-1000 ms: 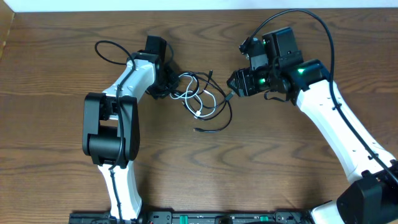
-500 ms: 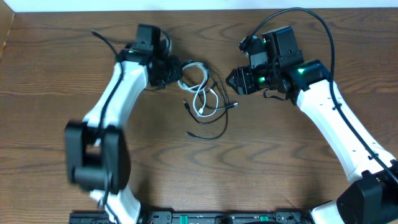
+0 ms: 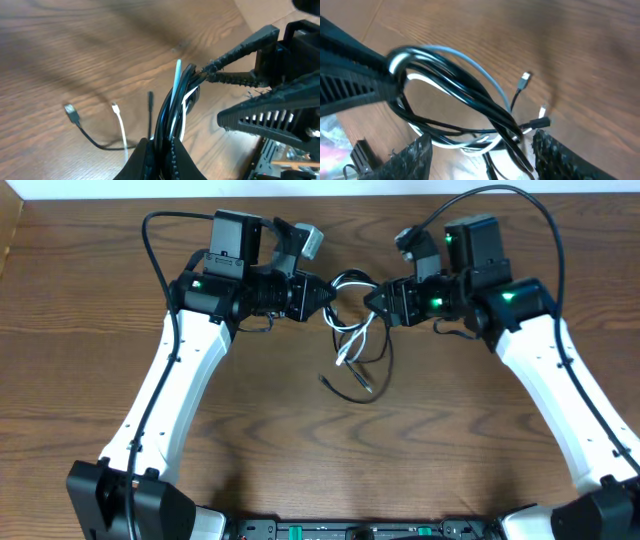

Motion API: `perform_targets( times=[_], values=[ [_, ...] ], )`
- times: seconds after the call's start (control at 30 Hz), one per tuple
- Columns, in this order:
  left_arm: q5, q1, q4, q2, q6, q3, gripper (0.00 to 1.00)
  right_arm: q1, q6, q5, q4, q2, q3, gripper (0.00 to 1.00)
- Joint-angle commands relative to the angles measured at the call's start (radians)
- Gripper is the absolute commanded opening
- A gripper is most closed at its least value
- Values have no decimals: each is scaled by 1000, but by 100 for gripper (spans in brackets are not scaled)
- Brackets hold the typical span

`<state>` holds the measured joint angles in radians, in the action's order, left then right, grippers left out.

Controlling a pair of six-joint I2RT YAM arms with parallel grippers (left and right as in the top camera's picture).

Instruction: Untangle cables

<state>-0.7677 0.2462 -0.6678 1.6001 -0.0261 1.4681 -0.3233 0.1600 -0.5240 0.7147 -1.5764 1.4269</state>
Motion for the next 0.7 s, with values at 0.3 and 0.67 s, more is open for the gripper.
perform_targets(
  times=[0.3,0.67],
  values=[
    [-123,-1,3,0,209,8,7,8,25,246,108,-14,9,61],
    [-190,2,7,0,257,8,7,8,120,106,-49,-41,-26,56]
  ],
)
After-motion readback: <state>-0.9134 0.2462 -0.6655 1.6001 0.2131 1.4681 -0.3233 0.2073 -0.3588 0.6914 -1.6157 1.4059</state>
